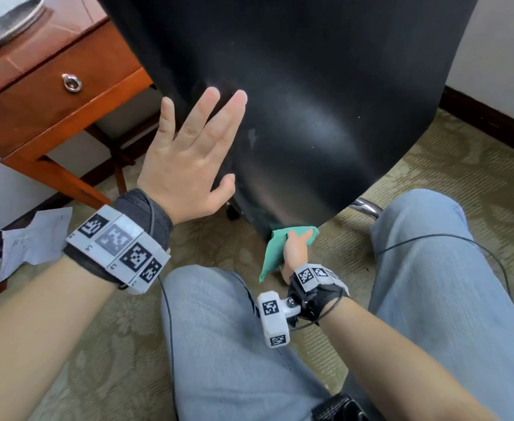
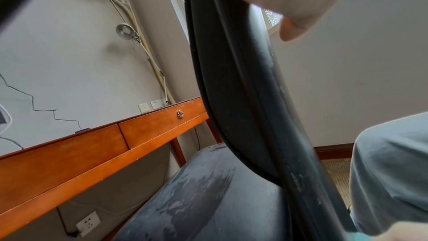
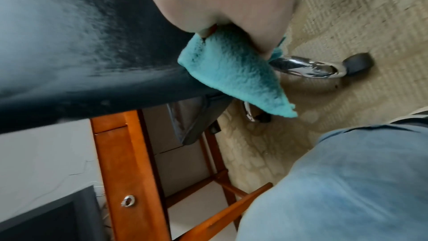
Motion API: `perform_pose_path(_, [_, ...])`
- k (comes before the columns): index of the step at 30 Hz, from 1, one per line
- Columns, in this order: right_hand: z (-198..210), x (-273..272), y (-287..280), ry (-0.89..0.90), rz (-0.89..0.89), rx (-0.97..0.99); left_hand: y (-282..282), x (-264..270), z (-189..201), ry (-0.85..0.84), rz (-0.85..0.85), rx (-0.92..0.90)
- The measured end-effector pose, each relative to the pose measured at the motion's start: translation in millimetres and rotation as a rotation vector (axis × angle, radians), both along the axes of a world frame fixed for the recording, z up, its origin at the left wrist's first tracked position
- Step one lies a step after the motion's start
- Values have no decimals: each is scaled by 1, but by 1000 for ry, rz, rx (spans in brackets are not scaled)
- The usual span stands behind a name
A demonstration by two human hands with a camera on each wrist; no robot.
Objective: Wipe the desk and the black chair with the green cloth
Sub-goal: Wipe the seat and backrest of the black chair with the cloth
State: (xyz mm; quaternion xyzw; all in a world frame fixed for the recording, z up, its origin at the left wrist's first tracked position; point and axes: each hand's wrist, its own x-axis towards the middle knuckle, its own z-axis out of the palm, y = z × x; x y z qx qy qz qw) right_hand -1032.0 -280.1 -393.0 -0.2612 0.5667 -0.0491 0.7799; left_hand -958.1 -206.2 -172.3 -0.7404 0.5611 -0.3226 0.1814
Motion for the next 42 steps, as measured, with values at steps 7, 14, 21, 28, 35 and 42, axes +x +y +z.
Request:
perform_pose_path(7, [-3, 6, 7, -42, -64, -17, 0, -1, 3, -20, -37, 1])
perform_pose_path(14, [-28, 50, 32, -164, -162, 116, 2, -1, 5, -19, -21, 32])
perform_pose_path(21, [76, 29, 41, -397, -165, 122, 8, -2, 9, -4, -39, 63])
perform_pose_path(28, [102, 23, 52, -418, 132, -28, 12, -2, 14, -10, -56, 104])
perform_pose_path(35, [134, -13, 16, -466, 139, -8, 17, -3, 16, -97, -53, 133])
perform_pose_path(42, [157, -75, -62, -476, 290, -259, 20, -9, 12, -278, 28, 125])
